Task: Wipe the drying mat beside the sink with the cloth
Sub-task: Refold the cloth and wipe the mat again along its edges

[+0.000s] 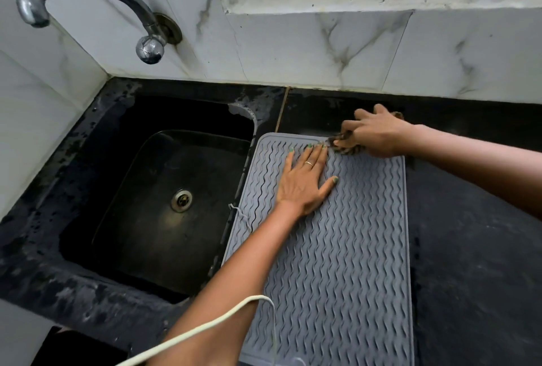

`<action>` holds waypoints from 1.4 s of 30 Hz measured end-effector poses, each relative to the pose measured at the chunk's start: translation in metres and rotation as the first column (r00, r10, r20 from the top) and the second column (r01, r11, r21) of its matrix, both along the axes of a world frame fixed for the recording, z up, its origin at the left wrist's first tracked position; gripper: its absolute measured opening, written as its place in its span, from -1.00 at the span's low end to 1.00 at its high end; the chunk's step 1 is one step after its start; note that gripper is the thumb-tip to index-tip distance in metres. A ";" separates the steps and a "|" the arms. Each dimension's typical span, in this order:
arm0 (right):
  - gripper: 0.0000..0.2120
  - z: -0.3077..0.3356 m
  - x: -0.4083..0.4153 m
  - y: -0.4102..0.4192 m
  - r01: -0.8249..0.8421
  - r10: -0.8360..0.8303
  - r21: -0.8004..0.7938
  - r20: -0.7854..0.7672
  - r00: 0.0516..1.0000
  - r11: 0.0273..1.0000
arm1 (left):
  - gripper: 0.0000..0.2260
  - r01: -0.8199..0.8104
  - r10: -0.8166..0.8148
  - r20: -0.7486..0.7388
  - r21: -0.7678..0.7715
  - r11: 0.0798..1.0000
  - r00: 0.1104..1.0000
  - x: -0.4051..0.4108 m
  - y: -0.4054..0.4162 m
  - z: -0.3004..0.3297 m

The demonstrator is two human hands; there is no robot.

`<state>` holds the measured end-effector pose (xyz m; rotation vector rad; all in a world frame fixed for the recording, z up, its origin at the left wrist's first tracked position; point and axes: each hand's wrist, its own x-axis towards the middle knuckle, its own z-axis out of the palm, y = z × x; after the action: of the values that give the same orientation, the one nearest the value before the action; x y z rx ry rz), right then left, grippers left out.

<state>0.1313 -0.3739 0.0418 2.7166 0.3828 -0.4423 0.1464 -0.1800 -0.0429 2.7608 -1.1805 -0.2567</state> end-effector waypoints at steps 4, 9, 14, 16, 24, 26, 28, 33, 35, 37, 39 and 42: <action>-0.70 0.004 -0.029 -0.040 0.051 -0.053 -0.053 -0.049 0.997 0.997 | -0.39 -0.008 0.008 0.019 0.004 1.000 1.000 -0.001 0.000 -0.001; -0.80 0.013 -0.050 -0.055 0.150 -0.170 -0.170 -0.112 0.979 0.974 | -0.39 -0.017 0.016 0.007 0.014 1.000 1.000 -0.002 -0.001 0.000; -0.72 0.030 -0.048 -0.056 0.377 -0.373 0.033 -0.092 0.923 0.926 | -0.41 -0.030 0.029 0.043 0.024 0.999 0.999 -0.011 -0.013 0.014; -0.61 0.030 -0.050 -0.056 0.521 -0.519 0.321 -0.102 0.849 0.791 | -0.43 0.036 -0.035 0.064 -0.011 0.999 0.997 -0.018 -0.022 0.019; -0.51 -0.011 -0.083 -0.020 0.622 -0.630 0.250 -0.055 0.775 0.742 | -0.48 0.181 -0.180 -0.016 0.114 0.977 0.984 -0.047 -0.059 0.014; -0.52 -0.016 -0.090 -0.010 0.588 -0.605 0.200 0.029 0.796 0.784 | -0.48 0.164 -0.165 -0.003 0.128 0.978 0.986 -0.049 -0.060 0.013; -0.58 -0.020 -0.096 -0.001 0.585 -0.604 0.180 0.070 0.794 0.790 | -0.48 0.159 -0.160 -0.001 0.143 0.977 0.987 -0.050 -0.061 0.014; -0.61 -0.017 -0.127 0.018 0.604 -0.627 0.241 0.024 0.779 0.760 | -0.48 0.153 -0.152 -0.022 0.178 0.972 0.988 -0.048 -0.063 0.017; -0.59 -0.018 -0.149 0.031 0.603 -0.624 0.269 -0.010 0.782 0.751 | -0.48 0.144 -0.141 -0.033 0.173 0.974 0.989 -0.050 -0.064 0.016; -0.55 -0.017 -0.170 0.044 0.603 -0.619 0.285 -0.039 0.784 0.745 | -0.47 0.136 -0.132 -0.034 0.168 0.976 0.991 -0.051 -0.064 0.016; -0.49 -0.017 -0.192 0.056 0.603 -0.614 0.301 -0.068 0.786 0.739 | -0.47 0.139 -0.134 -0.038 0.166 0.976 0.990 -0.052 -0.063 0.016; -0.45 -0.013 -0.219 0.075 0.598 -0.592 0.297 -0.121 0.797 0.744 | -0.47 0.138 -0.133 -0.045 0.163 0.977 0.990 -0.052 -0.061 0.017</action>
<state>-0.0873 -0.2987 0.0287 3.1216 -0.4918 -0.6139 0.0942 -0.2414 -0.0257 2.8046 -1.4014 -0.4333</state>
